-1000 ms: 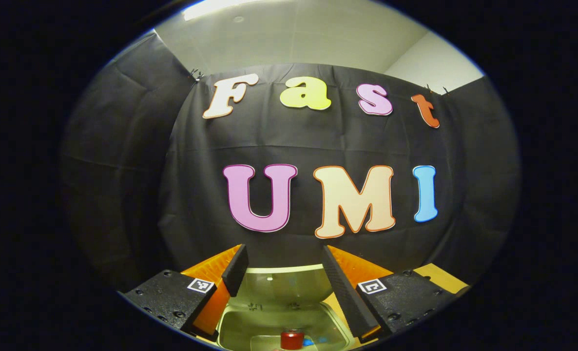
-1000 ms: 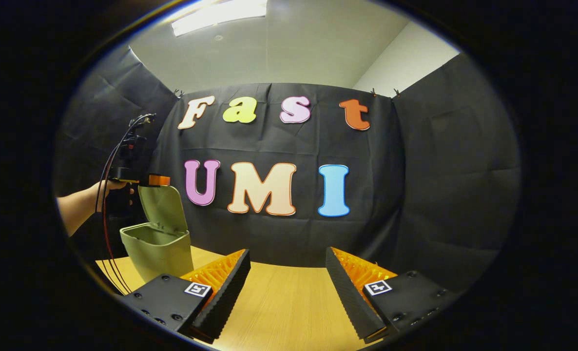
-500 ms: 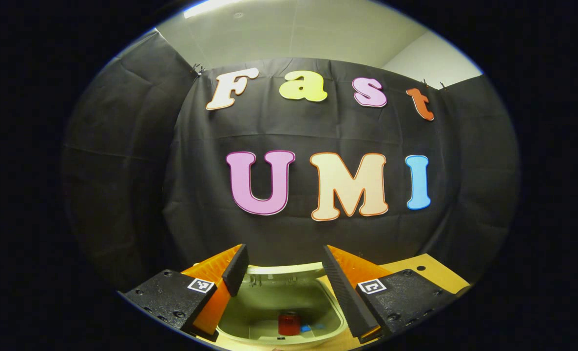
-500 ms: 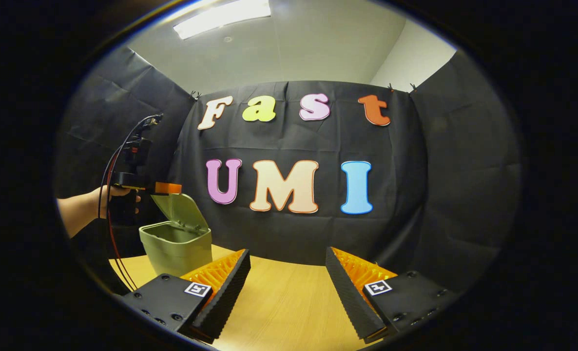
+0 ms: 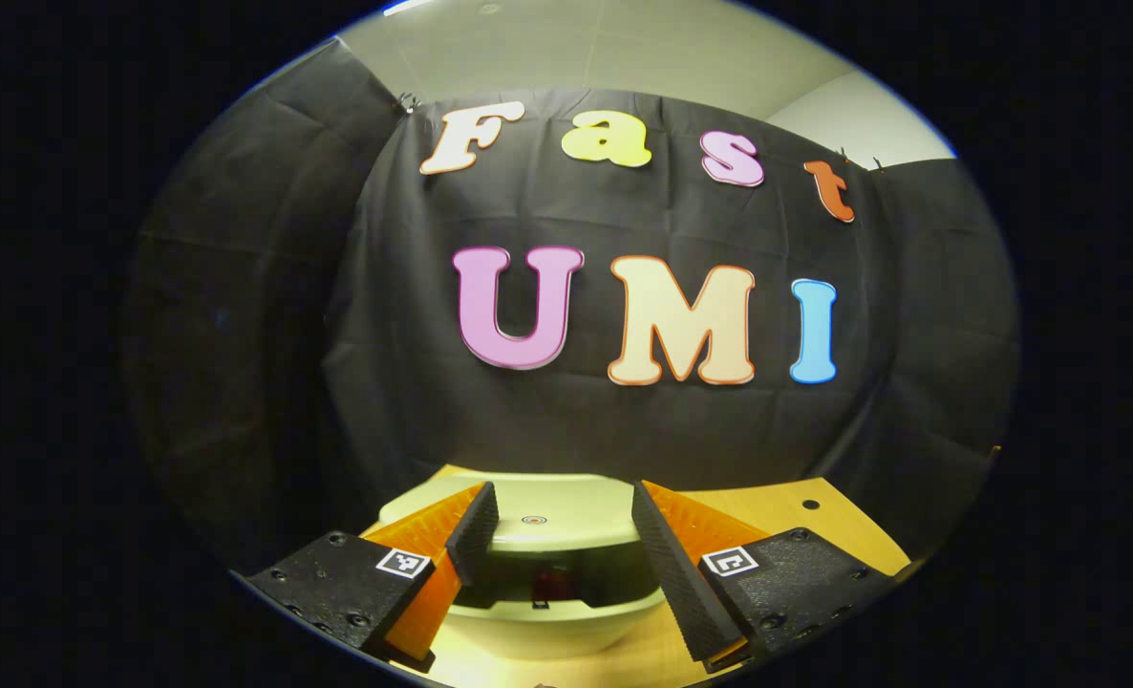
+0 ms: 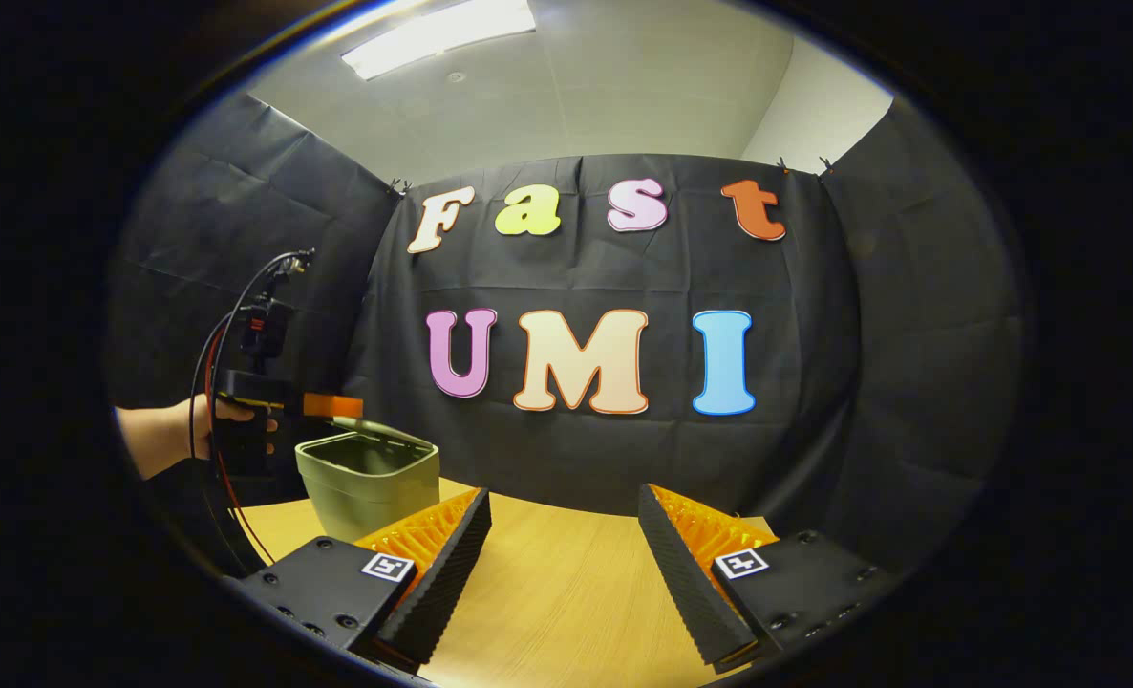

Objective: Press the lid of the desktop garbage bin to open it, pick up the crumpled paper on the desktop and throw it into the bin, then pick up the pop can on the desktop and drop it into the bin, and finally close the garbage bin lid.

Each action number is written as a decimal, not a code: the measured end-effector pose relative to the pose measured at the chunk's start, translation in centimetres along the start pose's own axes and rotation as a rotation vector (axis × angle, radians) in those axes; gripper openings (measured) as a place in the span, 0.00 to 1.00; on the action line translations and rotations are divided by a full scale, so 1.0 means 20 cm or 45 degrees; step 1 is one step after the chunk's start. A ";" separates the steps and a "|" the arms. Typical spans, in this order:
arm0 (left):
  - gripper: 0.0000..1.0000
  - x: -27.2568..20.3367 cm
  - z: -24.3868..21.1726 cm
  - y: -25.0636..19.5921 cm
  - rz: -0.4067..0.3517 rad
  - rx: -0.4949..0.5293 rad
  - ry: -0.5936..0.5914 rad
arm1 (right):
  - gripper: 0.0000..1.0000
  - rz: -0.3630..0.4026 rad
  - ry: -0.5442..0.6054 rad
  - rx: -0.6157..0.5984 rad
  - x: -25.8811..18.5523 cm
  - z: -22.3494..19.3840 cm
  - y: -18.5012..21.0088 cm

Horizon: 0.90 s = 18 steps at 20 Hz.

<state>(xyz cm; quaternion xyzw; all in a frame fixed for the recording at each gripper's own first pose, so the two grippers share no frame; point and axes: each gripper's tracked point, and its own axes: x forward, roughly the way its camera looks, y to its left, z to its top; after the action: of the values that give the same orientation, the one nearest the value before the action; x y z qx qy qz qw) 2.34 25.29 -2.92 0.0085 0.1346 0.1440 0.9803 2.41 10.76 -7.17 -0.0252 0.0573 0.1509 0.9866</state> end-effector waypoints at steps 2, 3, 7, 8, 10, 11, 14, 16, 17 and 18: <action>0.89 0.01 -0.07 0.02 0.013 0.013 0.012 | 0.98 0.002 0.014 -0.007 0.00 -0.02 0.01; 0.90 0.01 -0.10 0.01 0.010 0.022 0.020 | 0.98 0.003 0.018 -0.005 -0.01 -0.03 0.01; 0.89 0.02 -0.17 0.01 0.006 0.039 0.048 | 0.98 -0.004 0.024 -0.005 -0.01 -0.04 0.01; 0.92 0.02 -0.19 0.01 0.006 0.036 0.053 | 0.98 -0.006 0.028 -0.003 -0.01 -0.04 0.01; 0.89 0.02 -0.21 0.01 0.010 0.033 0.066 | 0.98 -0.010 0.035 0.000 -0.01 -0.05 0.00; 0.91 0.02 -0.23 0.01 0.012 0.034 0.075 | 0.98 -0.012 0.040 0.001 0.00 -0.06 0.00; 0.92 0.02 -0.26 0.01 0.023 0.096 0.086 | 0.98 -0.013 0.061 0.013 0.02 -0.10 0.00; 0.89 0.03 -0.28 0.02 0.056 0.111 0.076 | 0.99 -0.014 0.077 0.019 0.04 -0.12 0.00; 0.93 0.03 -0.29 0.01 0.070 0.143 0.085 | 0.99 -0.018 0.083 0.024 0.04 -0.13 0.00; 0.92 0.04 -0.30 0.01 0.072 0.141 0.069 | 0.99 -0.019 0.085 0.032 0.05 -0.13 0.00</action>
<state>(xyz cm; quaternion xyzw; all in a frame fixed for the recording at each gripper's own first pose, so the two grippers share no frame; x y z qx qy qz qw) 1.37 25.51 -8.96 0.0627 0.1687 0.1640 0.9699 3.13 10.94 -9.95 -0.0181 0.0918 0.1420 0.9854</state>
